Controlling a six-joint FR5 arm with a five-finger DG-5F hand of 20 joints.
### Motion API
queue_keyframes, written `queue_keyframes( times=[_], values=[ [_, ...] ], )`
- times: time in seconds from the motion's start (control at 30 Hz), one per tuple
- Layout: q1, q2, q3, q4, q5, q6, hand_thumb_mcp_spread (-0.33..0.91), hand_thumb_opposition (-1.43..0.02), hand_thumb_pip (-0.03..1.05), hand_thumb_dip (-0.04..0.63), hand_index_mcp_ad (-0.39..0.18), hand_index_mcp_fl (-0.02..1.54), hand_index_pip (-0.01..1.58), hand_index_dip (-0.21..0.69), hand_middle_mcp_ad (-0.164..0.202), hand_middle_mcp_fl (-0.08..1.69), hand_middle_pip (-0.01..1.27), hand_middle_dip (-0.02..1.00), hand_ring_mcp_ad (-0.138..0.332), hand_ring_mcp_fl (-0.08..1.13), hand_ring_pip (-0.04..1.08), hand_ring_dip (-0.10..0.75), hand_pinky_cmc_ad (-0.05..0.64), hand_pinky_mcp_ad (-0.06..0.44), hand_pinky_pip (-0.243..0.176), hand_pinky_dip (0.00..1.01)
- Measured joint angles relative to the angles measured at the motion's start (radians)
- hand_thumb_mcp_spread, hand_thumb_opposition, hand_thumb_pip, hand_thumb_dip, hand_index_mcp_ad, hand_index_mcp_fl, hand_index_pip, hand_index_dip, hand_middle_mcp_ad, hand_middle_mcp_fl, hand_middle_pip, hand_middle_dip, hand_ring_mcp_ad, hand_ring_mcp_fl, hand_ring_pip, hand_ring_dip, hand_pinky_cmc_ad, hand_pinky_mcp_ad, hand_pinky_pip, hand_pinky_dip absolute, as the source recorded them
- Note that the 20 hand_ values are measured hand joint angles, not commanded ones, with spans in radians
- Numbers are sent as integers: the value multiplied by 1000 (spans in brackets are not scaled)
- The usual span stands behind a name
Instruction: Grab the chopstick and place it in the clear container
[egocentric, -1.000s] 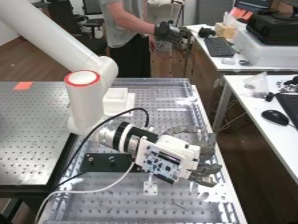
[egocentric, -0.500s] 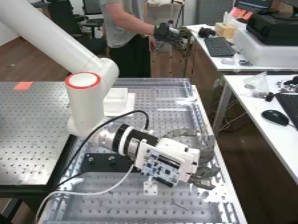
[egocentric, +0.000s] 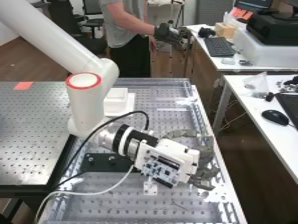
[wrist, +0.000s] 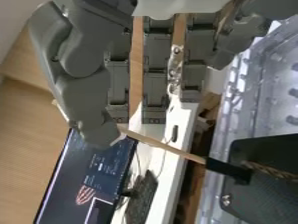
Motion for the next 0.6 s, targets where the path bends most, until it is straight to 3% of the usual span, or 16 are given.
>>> queue_keyframes(
  times=[0.03, 0.13, 0.43, 0.6],
  values=[
    [0, 0, 0, 2, 1, 0, 595, -885, 538, 307, -218, 658, 1051, 140, -28, 714, 506, 735, 103, 476, 103, 461, 358, 113, -12, 138],
    [0, -2, 3, 4, 7, -3, 646, -963, 538, 305, -234, 656, 1094, 138, -30, 738, 506, 735, 101, 494, 103, 457, 358, 113, -16, 136],
    [4, -6, 9, 11, 22, -16, 688, -965, 536, 302, -251, 707, 1091, 138, -31, 846, 557, 735, 103, 538, 108, 475, 361, 119, -12, 138],
    [10, -6, 6, 42, 44, -32, 756, -990, 499, 293, -250, 834, 986, 138, -30, 948, 597, 731, 99, 681, 110, 496, 386, 133, 0, 140]
  ],
)
